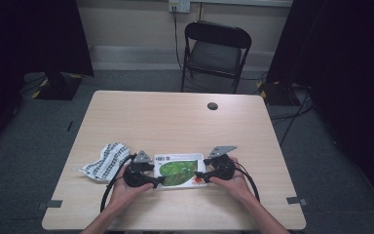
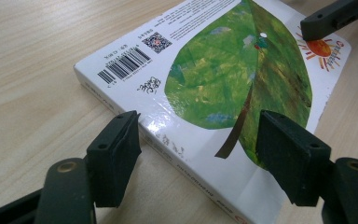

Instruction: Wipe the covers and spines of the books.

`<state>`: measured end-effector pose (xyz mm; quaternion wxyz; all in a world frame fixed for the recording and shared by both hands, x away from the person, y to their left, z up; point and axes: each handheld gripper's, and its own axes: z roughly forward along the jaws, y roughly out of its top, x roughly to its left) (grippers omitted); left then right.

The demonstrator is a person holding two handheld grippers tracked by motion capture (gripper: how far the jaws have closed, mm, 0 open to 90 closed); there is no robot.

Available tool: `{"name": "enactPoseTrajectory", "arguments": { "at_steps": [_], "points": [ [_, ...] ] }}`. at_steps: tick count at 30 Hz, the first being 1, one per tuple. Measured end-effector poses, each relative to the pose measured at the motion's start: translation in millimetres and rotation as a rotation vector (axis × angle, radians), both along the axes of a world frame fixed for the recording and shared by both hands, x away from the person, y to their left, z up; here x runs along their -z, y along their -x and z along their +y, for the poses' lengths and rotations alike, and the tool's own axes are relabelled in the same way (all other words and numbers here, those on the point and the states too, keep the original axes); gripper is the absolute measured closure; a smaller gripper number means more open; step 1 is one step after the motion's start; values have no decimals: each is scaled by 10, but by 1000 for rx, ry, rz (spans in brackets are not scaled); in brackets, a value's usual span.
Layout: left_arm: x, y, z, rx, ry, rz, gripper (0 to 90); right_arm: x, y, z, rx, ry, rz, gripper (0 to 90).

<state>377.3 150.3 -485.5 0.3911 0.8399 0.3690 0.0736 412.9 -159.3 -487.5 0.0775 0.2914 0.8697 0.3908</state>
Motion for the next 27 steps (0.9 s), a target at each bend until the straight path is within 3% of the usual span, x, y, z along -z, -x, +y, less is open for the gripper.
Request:
{"name": "enactPoseTrajectory", "arguments": {
  "at_steps": [5, 9, 20, 23, 24, 25, 27],
  "points": [
    [1, 58, 13, 24, 12, 11, 317, 1, -23, -8, 4, -1, 2, 343],
    [7, 154, 24, 41, 31, 23, 340, 20, -55, -43, 19, -28, 34, 345],
    [1, 219, -68, 121, 47, 49, 375, 22, -87, -81, 71, -34, 20, 345],
    [11, 196, -79, 91, 67, 38, 378, 22, -109, -107, 98, -43, 28, 370],
    [11, 196, -79, 91, 67, 38, 361, 22, -109, -107, 98, -43, 28, 370],
    [33, 153, -78, 42, 63, 47, 313, 23, -111, -103, 104, -45, 27, 369],
    [54, 122, -75, 28, 77, 67, 270, 25, -113, -91, 109, -43, 23, 366]
  ]
}}
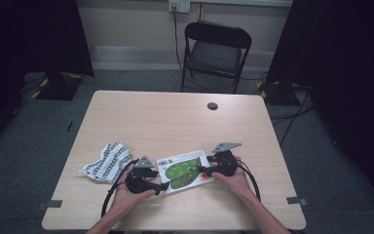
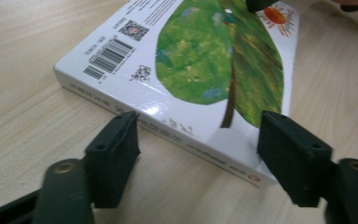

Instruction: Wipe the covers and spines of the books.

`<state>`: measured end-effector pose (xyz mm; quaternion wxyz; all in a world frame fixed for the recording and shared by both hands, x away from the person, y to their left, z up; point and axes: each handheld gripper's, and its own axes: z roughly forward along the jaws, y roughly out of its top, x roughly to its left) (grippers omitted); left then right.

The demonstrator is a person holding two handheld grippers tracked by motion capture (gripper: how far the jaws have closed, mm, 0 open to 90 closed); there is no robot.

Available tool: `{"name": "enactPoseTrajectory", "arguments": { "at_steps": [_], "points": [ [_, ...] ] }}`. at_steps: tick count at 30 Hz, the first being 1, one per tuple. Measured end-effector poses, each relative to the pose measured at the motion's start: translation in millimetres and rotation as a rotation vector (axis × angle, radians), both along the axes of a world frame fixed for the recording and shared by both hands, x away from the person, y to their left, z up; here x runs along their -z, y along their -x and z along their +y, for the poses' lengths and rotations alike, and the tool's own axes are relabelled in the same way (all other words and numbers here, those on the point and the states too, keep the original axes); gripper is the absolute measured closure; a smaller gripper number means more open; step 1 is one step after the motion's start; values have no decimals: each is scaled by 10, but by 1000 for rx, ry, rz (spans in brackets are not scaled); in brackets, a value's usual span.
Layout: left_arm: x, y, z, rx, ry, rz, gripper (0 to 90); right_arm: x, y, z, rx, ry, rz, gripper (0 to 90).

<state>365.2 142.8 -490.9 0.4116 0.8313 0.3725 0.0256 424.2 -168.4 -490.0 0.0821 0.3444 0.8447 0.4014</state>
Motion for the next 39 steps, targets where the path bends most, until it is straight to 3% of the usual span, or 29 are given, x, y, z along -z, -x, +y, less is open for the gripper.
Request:
{"name": "enactPoseTrajectory", "arguments": {
  "at_steps": [5, 9, 13, 18, 28, 39],
  "points": [
    [-1, 7, -40, 7, -16, -14, 230, 14, -12, 1, 7, -14, 10, 350],
    [-11, 17, -29, 21, -19, -5, 247, 45, -37, 2, 36, -46, 36, 329],
    [-13, 32, -30, 31, -19, -2, 248, 35, -31, 19, 73, -50, 43, 378],
    [-17, 27, -24, 35, -21, 3, 255, 6, -70, -67, 118, -152, 98, 437],
    [-16, 24, -29, 29, -12, 10, 247, -126, -51, -159, 137, -296, 86, 482],
    [-13, 5, -19, 28, -10, 8, 250, -169, -18, -180, 121, -298, 89, 496]
  ]
}}
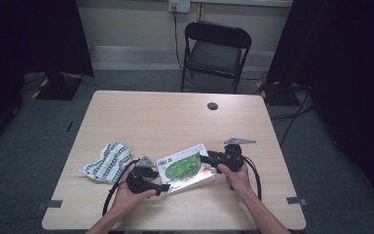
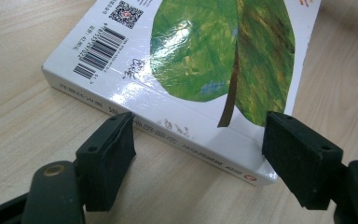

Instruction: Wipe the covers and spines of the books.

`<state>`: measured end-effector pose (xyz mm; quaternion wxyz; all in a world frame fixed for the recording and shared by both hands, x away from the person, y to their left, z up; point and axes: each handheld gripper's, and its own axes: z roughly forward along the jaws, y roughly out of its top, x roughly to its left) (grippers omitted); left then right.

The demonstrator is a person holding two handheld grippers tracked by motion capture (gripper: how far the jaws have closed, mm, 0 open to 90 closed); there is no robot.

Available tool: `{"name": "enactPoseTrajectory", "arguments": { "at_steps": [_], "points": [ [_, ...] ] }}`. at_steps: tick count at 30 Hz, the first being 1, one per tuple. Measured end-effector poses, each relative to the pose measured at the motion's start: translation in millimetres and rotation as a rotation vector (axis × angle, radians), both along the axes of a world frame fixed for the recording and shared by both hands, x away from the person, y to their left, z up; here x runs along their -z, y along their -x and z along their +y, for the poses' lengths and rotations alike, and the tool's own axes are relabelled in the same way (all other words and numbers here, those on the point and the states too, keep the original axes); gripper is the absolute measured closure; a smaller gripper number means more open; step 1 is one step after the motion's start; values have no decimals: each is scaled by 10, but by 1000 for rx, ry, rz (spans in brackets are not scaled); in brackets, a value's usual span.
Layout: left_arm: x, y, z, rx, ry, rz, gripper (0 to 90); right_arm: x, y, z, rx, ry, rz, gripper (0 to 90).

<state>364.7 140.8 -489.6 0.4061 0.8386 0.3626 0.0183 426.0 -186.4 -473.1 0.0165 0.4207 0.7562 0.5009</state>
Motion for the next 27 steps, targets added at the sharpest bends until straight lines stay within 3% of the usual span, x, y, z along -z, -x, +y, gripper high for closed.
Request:
{"name": "enactPoseTrajectory", "arguments": {
  "at_steps": [3, 4, 5, 6, 7, 11, 13, 19, 27],
  "points": [
    [-1, -15, 4, -14, 1, 2, 255, 6, 1, -13, -10, 13, 6, 508],
    [4, -23, 5, -21, 16, 8, 260, 10, -3, -17, -26, 7, 18, 577],
    [3, -33, 19, -20, 15, 9, 281, 31, 30, 37, -74, 0, 42, 562],
    [3, -33, 19, -20, 15, 9, 283, 31, 30, 37, -74, 0, 42, 562],
    [4, -33, 22, -19, 15, 7, 283, 15, 67, 114, -82, 39, 15, 529],
    [5, -41, 27, -15, 20, 9, 282, 4, 20, 127, -95, 21, 25, 540],
    [7, -44, 25, -17, 24, 9, 284, -36, -26, 175, -112, 47, -5, 488],
    [7, -63, 35, -6, 24, 9, 295, -49, -112, 279, -182, 76, 29, 429],
    [-17, -85, 14, 12, -1, 2, 296, -67, -262, 377, -184, 77, 54, 438]
  ]
}}
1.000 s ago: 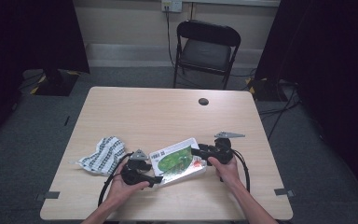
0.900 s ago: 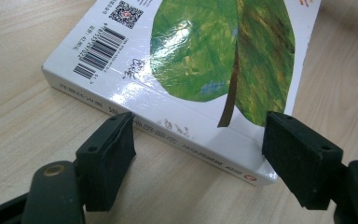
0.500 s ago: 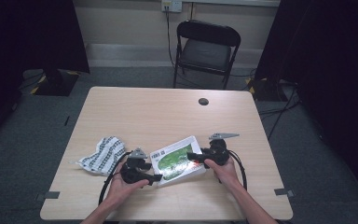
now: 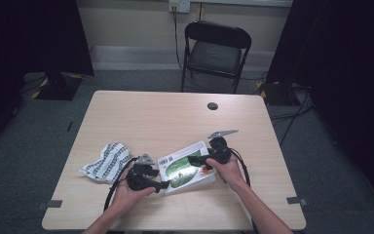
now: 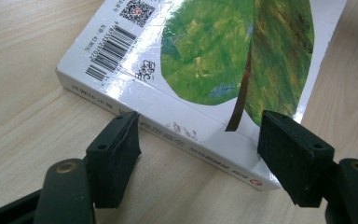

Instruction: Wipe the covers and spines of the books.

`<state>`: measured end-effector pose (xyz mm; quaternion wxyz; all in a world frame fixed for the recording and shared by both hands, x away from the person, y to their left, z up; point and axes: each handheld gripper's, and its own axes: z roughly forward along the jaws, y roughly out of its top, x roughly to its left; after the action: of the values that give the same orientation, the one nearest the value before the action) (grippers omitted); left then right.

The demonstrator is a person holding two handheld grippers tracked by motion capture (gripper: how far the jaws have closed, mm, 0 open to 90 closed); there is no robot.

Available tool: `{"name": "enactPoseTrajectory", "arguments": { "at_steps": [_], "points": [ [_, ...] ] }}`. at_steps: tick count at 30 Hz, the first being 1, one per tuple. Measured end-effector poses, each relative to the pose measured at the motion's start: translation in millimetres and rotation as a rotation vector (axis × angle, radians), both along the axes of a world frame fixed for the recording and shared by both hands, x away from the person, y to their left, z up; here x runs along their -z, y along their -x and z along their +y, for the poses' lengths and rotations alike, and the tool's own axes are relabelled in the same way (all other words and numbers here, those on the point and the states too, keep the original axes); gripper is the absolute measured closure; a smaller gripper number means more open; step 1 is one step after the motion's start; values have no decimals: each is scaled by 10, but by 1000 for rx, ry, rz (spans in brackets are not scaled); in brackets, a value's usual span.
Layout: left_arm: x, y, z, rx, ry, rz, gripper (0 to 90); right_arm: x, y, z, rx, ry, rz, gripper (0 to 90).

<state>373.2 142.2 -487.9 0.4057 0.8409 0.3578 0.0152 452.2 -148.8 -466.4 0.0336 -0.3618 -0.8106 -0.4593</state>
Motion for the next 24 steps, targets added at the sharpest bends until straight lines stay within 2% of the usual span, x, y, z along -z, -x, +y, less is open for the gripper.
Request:
{"name": "enactPoseTrajectory", "arguments": {
  "at_steps": [3, 4, 8, 9, 12, 14, 16, 19, 22, 24],
  "points": [
    [0, -15, 0, 1, 0, -5, 301, 34, -20, 8, 12, 4, 7, 466],
    [-7, -19, -1, -5, -4, -24, 332, 74, -28, -3, 14, 1, 21, 491],
    [-13, -25, -17, -14, -7, -35, 344, 86, -24, -18, -4, -11, 25, 518],
    [-11, -27, -21, -18, -4, -36, 344, 79, -16, -22, -15, -30, 18, 574],
    [-15, -31, -20, -21, -9, -34, 329, 59, 7, -26, -34, -53, 1, 656],
    [0, -41, -21, -40, -8, -32, 270, 46, 19, -19, -37, -47, -14, 664],
    [9, -55, -12, -36, 7, -32, 269, 18, 39, -8, -42, -44, -36, 676],
    [0, -65, -1, -48, 4, -39, 263, -23, 78, 4, -46, -35, -76, 686],
    [-19, -75, 20, -59, 34, -21, 252, -43, 101, 7, -49, -35, -95, 689],
    [-38, -94, 42, -73, 44, -24, 241, -67, 138, 5, -57, -48, -116, 698]
  ]
}}
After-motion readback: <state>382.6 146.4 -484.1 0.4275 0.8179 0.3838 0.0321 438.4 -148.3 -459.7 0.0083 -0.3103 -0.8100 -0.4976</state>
